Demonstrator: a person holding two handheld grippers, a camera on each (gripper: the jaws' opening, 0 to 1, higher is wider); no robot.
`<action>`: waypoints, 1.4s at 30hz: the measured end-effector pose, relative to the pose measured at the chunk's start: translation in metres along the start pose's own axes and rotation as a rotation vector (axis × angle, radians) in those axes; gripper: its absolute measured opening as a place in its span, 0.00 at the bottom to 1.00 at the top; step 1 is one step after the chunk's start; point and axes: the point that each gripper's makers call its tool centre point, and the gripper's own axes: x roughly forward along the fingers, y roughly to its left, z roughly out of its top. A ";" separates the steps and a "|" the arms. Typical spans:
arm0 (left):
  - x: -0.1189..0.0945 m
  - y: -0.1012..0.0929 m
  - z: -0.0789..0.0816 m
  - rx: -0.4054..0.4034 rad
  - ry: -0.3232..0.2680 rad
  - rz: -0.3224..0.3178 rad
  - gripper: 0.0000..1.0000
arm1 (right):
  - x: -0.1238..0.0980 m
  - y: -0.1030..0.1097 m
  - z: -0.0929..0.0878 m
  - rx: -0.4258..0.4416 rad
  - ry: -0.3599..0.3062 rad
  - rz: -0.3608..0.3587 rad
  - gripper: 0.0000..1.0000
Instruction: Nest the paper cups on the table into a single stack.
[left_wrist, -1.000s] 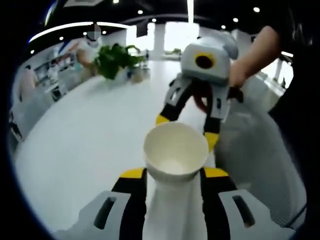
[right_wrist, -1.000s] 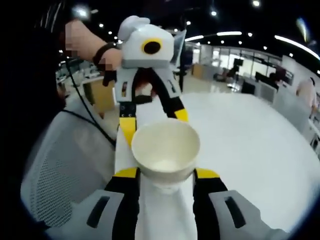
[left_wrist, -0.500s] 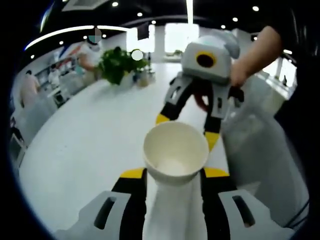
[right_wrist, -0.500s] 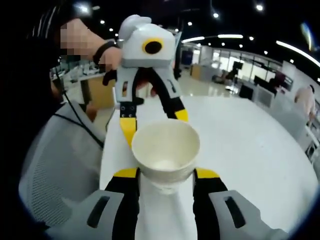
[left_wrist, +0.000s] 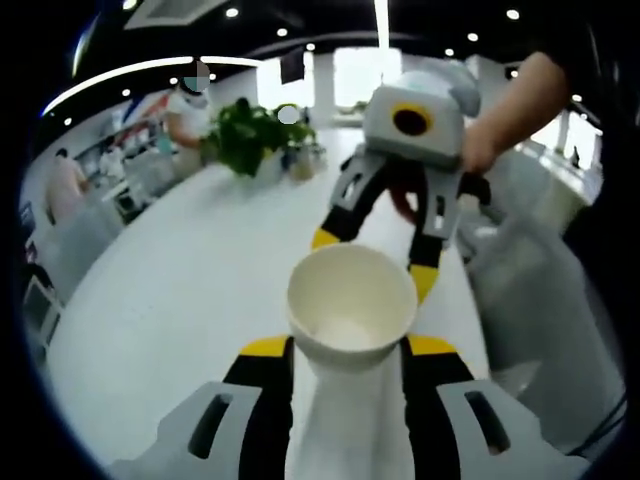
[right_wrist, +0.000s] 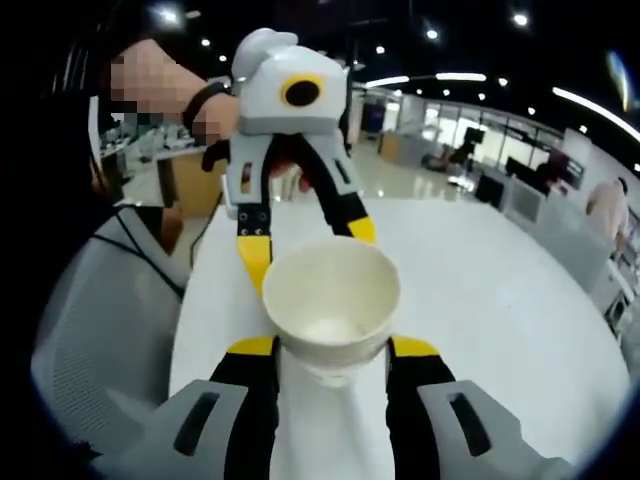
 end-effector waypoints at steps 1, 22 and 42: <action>0.000 0.001 0.000 -0.001 0.001 0.000 0.41 | 0.000 -0.003 0.000 -0.003 -0.001 0.000 0.38; 0.024 0.068 -0.011 -0.042 0.041 0.001 0.40 | 0.030 -0.066 -0.013 -0.010 0.020 0.023 0.38; 0.057 0.106 -0.028 -0.094 0.042 -0.009 0.40 | 0.051 -0.103 -0.043 0.034 0.035 0.021 0.38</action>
